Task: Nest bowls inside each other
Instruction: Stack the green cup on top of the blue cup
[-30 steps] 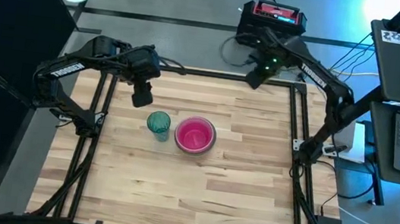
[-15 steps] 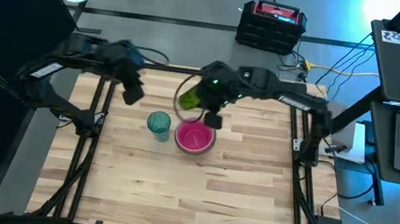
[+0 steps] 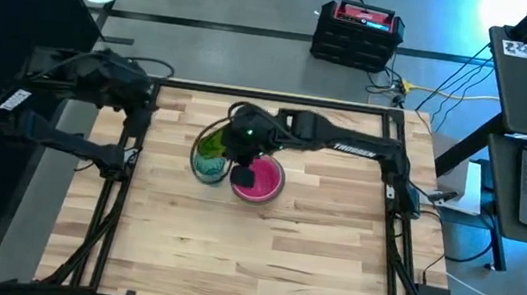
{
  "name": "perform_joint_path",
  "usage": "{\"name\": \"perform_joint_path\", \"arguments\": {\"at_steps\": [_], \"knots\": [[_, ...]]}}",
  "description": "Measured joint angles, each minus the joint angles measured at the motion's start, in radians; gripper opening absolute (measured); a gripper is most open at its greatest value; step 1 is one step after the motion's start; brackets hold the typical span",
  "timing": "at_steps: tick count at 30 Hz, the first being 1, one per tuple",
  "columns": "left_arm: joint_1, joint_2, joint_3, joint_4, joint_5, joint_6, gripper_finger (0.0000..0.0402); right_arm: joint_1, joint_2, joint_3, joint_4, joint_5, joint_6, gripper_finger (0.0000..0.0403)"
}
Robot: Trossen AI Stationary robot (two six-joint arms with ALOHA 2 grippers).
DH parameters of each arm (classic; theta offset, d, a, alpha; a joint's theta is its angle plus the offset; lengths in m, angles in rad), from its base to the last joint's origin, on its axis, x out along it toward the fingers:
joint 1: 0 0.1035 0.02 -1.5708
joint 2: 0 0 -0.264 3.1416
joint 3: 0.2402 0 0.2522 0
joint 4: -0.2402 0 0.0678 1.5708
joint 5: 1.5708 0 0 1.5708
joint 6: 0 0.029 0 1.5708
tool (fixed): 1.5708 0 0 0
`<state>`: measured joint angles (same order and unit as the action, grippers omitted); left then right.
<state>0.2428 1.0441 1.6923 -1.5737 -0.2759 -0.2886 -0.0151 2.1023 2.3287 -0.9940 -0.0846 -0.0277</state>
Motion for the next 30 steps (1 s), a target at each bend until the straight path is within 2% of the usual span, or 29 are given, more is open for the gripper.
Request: {"name": "perform_joint_path", "arguments": {"at_steps": [15,30], "knots": [[0.0,-0.05,-0.194,0.004,0.003,0.0,0.0123,-0.001,0.089,0.001,-0.02,-0.021,0.055,0.0],[0.0,-0.077,-0.196,0.003,0.003,0.0,0.0123,-0.012,0.119,0.001,-0.01,-0.056,0.058,0.0001]]}}
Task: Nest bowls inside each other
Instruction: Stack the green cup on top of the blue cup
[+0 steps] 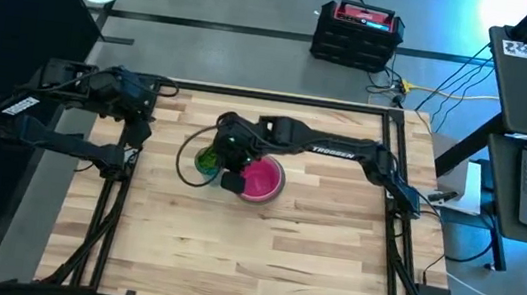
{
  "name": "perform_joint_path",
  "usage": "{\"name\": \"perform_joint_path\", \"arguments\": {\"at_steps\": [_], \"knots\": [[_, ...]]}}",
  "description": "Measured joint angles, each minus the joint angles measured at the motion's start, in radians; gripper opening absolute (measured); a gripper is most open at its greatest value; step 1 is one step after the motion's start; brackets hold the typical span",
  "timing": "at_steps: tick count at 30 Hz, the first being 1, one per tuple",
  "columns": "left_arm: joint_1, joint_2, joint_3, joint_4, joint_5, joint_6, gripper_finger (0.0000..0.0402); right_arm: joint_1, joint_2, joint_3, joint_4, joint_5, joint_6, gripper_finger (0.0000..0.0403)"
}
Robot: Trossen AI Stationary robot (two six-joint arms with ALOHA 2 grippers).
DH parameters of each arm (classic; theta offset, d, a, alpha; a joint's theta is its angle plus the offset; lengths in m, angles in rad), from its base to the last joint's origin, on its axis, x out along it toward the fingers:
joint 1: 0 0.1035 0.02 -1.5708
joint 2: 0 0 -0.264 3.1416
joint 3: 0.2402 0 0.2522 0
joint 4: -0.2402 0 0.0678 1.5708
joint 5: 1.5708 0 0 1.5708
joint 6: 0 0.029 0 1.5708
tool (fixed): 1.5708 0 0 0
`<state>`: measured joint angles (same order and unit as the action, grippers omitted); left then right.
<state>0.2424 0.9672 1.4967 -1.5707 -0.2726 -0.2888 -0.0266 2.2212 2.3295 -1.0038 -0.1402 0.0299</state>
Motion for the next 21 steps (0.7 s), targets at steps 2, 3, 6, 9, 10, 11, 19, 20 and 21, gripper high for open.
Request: {"name": "perform_joint_path", "arguments": {"at_steps": [2,3,6,9,10,11,19,20,21], "knots": [[0.0,0.0,0.0,0.0,0.0,0.001,0.0123,-0.002,0.002,0.0,-0.002,-0.004,0.0,0.0006],[0.0,0.0,0.0,0.0,0.0,0.001,0.0123,-0.003,0.002,0.0,-0.004,-0.006,0.0,0.0008],[0.0,0.0,0.0,0.0,0.0,0.003,0.0123,-0.005,0.005,0.0,-0.007,-0.012,0.0,0.0015],[0.0,0.0,0.0,0.0,0.0,0.004,0.0123,-0.008,0.007,0.0,-0.011,-0.017,-0.001,0.0022],[0.0,0.0,0.0,0.0,0.0,0.005,0.0123,-0.008,0.008,0.0,-0.012,-0.019,-0.001,0.0024],[0.0,0.0,0.0,0.0,0.0,0.005,0.0123,-0.009,0.008,0.0,-0.013,-0.021,-0.001,0.0027],[0.0,0.001,0.0,0.0,0.0,0.007,0.0123,-0.013,0.012,0.0,-0.018,-0.03,-0.001,0.0044],[0.0,0.001,0.0,0.0,0.0,0.008,0.0123,-0.013,0.013,0.0,-0.017,-0.03,-0.004,0.0047],[0.0,0.001,0.0,0.0,0.0,0.008,0.0123,-0.013,0.013,0.0,-0.017,-0.03,-0.005,0.0049]]}}
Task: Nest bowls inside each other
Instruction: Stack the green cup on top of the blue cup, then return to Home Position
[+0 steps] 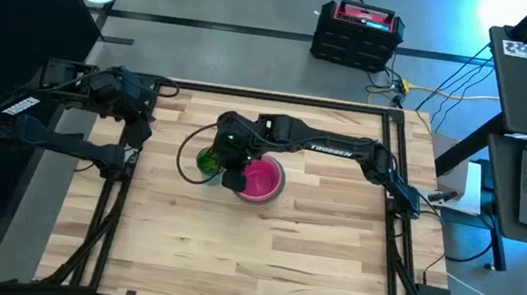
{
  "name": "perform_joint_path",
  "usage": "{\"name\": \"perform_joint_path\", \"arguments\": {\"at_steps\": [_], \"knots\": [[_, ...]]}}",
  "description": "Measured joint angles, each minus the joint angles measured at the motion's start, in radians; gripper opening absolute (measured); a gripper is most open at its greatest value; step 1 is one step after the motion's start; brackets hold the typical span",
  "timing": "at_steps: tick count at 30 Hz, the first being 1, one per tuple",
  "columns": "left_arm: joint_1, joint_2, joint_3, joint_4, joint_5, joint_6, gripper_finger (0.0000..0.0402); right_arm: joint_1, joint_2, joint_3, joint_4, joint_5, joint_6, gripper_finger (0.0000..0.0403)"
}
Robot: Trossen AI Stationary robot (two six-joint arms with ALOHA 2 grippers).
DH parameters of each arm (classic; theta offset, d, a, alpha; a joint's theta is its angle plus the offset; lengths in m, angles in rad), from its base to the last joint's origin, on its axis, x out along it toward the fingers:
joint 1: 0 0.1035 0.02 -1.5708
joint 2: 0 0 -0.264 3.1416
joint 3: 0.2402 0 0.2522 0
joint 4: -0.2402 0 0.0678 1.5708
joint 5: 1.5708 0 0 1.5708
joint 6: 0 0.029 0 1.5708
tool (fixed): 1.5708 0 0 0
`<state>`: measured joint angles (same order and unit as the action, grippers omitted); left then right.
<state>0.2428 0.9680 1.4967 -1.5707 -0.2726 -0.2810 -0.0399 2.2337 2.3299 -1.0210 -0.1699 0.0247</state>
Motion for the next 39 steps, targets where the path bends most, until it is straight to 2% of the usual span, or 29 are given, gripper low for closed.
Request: {"name": "perform_joint_path", "arguments": {"at_steps": [9,24,39], "knots": [[0.0,0.0,0.0,0.0,0.0,0.0,0.0123,0.0,0.0,0.001,0.008,-0.017,-0.004,0.0087],[0.0,0.0,0.0,0.0,0.0,0.003,0.0123,0.0,-0.002,0.024,0.019,-0.033,-0.03,0.0119],[-0.003,0.004,0.001,0.006,0.004,0.008,0.0121,0.001,-0.019,0.025,0.01,-0.05,-0.034,0.0116]]}}
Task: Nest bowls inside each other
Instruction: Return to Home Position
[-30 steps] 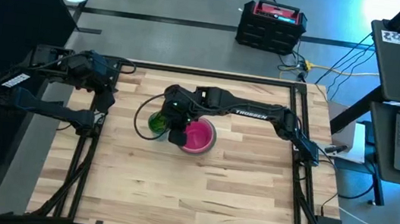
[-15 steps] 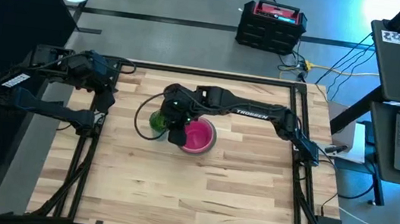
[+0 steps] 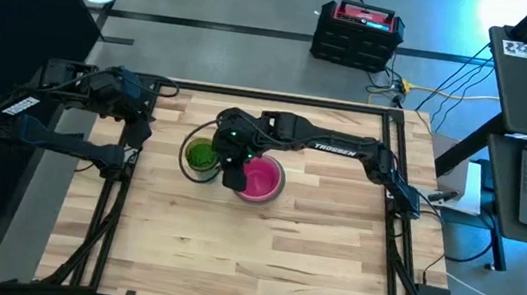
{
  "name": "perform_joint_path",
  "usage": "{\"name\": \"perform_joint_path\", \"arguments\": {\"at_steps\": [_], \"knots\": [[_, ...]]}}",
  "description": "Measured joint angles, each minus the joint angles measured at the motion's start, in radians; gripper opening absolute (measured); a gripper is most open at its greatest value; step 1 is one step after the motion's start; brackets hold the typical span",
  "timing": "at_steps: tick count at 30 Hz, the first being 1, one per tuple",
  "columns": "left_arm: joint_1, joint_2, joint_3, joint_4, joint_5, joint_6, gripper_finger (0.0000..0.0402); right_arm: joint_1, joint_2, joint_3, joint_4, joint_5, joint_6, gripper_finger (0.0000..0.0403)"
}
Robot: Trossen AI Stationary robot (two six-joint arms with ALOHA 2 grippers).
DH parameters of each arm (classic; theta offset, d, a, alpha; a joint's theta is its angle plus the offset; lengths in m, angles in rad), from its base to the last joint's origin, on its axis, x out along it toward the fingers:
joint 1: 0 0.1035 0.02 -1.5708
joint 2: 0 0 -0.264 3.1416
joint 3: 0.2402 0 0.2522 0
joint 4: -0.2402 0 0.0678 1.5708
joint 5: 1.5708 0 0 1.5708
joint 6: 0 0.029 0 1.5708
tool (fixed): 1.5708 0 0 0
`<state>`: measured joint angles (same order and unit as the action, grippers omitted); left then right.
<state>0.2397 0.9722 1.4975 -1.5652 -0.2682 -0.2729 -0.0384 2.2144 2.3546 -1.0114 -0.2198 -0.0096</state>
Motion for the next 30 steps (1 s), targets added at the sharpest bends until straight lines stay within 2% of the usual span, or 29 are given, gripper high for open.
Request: {"name": "perform_joint_path", "arguments": {"at_steps": [15,17,20,24,27,30], "knots": [[-0.14,0.17,0.0,0.242,0.208,0.187,0.0015,0.09,-0.057,-0.001,-0.545,0.022,-0.038,0.0013],[-0.195,0.213,0.001,0.28,0.229,0.263,0.0005,0.114,-0.104,0.0,-0.56,0.021,-0.014,0.0007],[-0.262,0.279,0.003,0.222,0.228,0.333,0.0001,0.16,-0.216,-0.059,-0.559,0.067,0.065,0.0002],[-0.283,0.302,0.002,0.082,0.192,0.315,0.0,0.235,-0.43,-0.208,-0.556,0.228,0.164,0.0],[-0.283,0.254,0.002,0.062,0.19,0.279,0.0,0.284,-0.65,-0.378,-0.518,0.337,0.261,0.0],[-0.283,0.197,-0.004,0.076,0.19,0.249,0.0,0.329,-0.866,-0.603,-0.385,0.398,0.356,0.0]]}}
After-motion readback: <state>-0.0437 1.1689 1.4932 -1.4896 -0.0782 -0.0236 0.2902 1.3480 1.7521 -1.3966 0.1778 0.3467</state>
